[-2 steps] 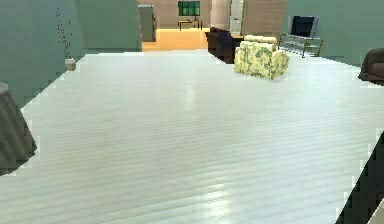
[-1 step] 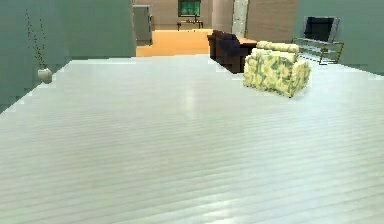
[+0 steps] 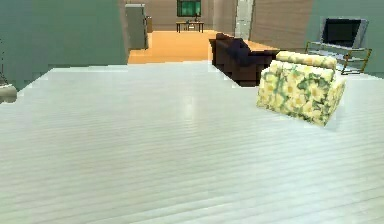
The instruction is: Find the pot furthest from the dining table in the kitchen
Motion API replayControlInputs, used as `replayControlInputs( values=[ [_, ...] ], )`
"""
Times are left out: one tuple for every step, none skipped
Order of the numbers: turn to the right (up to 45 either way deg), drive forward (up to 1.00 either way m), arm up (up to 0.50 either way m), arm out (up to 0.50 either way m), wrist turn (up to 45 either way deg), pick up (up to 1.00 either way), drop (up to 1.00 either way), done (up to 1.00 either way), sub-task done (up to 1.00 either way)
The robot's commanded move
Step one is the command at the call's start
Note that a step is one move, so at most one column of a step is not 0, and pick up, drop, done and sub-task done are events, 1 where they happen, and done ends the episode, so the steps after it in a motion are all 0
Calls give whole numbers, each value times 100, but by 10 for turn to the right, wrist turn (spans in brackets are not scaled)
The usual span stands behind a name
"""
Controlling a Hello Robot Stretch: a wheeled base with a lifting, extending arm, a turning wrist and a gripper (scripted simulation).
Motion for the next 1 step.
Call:
replayControlInputs(
  values=[
    [0,100,0,0,0,0,0,0,0]
  ],
)
